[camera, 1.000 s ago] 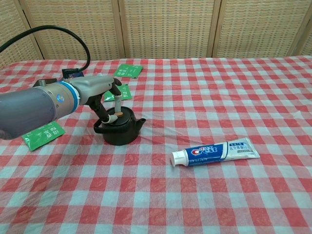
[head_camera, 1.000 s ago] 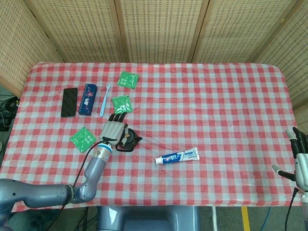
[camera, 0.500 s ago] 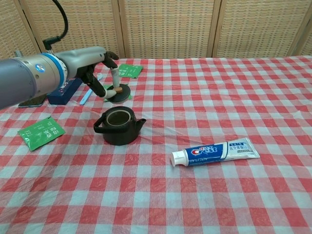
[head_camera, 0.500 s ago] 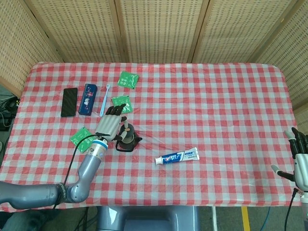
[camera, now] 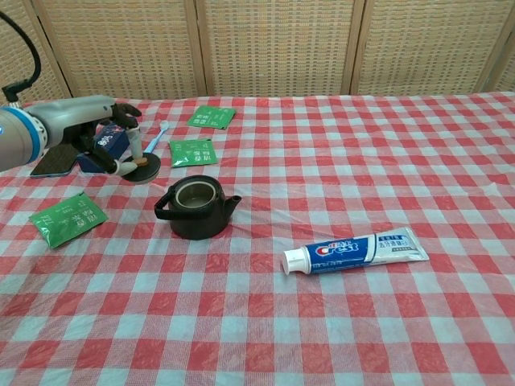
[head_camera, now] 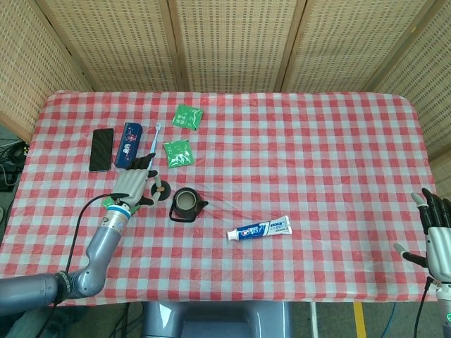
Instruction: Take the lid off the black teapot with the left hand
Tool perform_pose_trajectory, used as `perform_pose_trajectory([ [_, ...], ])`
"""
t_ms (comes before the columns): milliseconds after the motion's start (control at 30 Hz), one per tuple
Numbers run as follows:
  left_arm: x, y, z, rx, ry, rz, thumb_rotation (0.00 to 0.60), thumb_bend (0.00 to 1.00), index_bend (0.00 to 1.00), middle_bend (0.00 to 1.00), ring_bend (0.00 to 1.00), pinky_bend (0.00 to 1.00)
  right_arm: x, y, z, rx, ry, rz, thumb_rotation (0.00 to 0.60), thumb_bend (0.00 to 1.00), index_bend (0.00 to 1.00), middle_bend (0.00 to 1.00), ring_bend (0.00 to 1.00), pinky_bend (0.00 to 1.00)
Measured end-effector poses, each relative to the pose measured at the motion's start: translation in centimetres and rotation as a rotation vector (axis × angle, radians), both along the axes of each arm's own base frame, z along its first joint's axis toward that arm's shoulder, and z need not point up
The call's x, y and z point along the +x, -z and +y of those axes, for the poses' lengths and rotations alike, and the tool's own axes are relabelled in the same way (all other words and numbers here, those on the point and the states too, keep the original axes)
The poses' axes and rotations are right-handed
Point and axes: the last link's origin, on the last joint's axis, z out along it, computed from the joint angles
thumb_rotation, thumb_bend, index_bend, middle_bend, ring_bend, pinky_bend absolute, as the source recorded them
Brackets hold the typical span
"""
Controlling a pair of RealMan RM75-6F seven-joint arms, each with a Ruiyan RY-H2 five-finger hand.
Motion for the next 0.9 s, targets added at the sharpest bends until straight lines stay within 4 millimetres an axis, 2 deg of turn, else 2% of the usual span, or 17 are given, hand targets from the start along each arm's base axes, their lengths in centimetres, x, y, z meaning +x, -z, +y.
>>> perform_pose_trajectory([
  [133,-2.1,1.2,-0.2,-0.036,-0.032,-0.009,0.6,0.36,0.62,0.0,0.0,0.0,0.0,0.2,0.0,0.004,0.001,0.004,0.6,0.0,0.06,0.0,0.0,0.0],
  [300,-3.3,3.0,-0.5,-0.066,-0.035,0.001,0.6,0.36,0.6,0.0,0.0,0.0,0.0,0.2,-0.1,0.002,0.005,0.004,0.6,0.0,0.06,0.0,0.0,0.0],
  [333,-3.4,3.4,-0.5,-0.069,-0.036,0.002,0.6,0.35,0.57,0.0,0.0,0.0,0.0,0.2,-0.1,0.002,0.005,0.004,0.6,0.0,0.06,0.0,0.0,0.0],
  [400,-3.4,3.8,-0.6,-0.071,-0.034,0.002,0.6,0.29,0.45,0.0,0.0,0.0,-0.1,0.2,-0.2,0.001,0.006,0.003,0.6,0.0,0.06,0.0,0.0,0.0],
  [467,-3.3,4.0,-0.6,-0.072,-0.03,0.004,0.6,0.14,0.19,0.0,0.0,0.0,-0.1,0.2,-0.2,0.0,0.006,0.003,0.6,0.0,0.06,0.0,0.0,0.0],
  [533,-3.2,3.9,-0.6,-0.073,-0.026,0.01,0.6,0.03,0.03,0.0,0.0,0.0,-0.1,0.1,-0.2,-0.001,0.006,0.001,0.6,0.0,0.06,0.0,0.0,0.0],
  [567,-3.1,3.9,-0.7,-0.074,-0.026,0.009,0.6,0.01,0.0,0.0,0.0,0.0,-0.1,0.1,-0.2,-0.001,0.006,0.001,0.6,0.0,0.06,0.0,0.0,0.0],
  [767,-2.3,2.6,-1.0,-0.056,-0.014,-0.031,0.6,0.0,0.0,0.0,0.0,0.0,0.0,0.0,0.0,-0.003,0.0,-0.003,0.6,0.0,0.06,0.0,0.0,0.0],
  [900,-1.8,0.2,-1.2,0.004,0.024,-0.062,0.6,0.0,0.0,0.0,0.0,0.0,0.1,0.0,0.1,-0.001,-0.003,-0.005,0.6,0.0,0.06,0.0,0.0,0.0],
])
